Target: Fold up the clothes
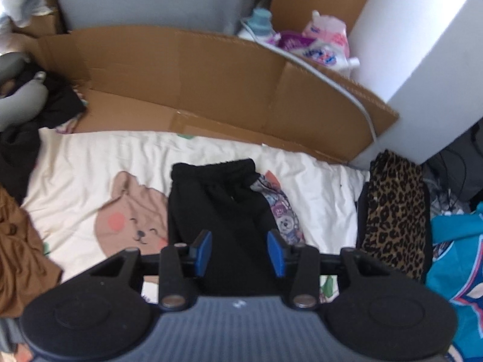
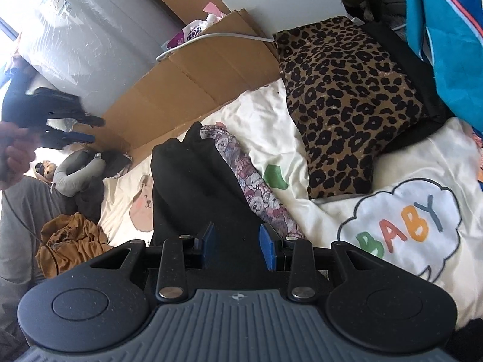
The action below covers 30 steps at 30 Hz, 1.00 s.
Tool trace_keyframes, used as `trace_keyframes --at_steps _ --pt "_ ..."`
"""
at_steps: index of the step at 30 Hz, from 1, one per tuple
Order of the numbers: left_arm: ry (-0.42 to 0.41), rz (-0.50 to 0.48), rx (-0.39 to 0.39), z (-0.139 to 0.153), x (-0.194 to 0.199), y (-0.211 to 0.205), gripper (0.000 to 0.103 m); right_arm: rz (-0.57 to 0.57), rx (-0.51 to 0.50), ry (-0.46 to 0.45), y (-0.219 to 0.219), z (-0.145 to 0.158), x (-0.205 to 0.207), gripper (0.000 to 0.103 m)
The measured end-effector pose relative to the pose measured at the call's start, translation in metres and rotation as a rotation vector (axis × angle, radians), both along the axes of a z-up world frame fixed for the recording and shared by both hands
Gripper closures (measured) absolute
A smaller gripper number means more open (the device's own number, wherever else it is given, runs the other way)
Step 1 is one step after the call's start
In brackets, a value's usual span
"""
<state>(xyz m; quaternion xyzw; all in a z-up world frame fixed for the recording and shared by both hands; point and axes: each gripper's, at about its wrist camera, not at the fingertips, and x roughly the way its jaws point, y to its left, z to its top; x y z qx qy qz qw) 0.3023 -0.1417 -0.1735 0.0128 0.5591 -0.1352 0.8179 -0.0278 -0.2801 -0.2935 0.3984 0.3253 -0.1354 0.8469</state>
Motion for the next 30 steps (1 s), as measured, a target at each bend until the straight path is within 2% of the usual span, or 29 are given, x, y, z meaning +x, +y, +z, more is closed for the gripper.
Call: trace_keyframes --at_steps 3,8,13,16,19,25,30 --pt "0.014 0.006 0.001 -0.023 0.008 -0.009 0.060 -0.004 0.020 -0.039 0.002 -0.008 0.007 0.068" --pt "0.030 -0.012 -0.003 -0.059 0.023 -0.028 0.061 0.022 -0.017 -0.050 0.007 -0.025 0.026 0.068" --pt "0.062 -0.045 -0.001 -0.094 0.037 -0.050 0.070 0.013 -0.013 -0.036 0.005 -0.053 0.040 0.068" --pt "0.076 -0.031 0.007 -0.111 0.049 -0.062 0.074 0.009 -0.013 -0.032 0.003 -0.062 0.044 0.068" --pt "0.064 -0.044 0.053 -0.123 0.059 -0.075 0.074 0.006 -0.014 -0.030 0.001 -0.070 0.047 0.068" --pt "0.081 -0.033 0.075 -0.145 0.074 -0.091 0.074 0.007 -0.022 -0.012 -0.001 -0.084 0.052 0.068" --pt "0.129 -0.032 0.124 -0.173 0.073 -0.092 0.074 0.001 -0.029 0.015 -0.001 -0.095 0.049 0.068"
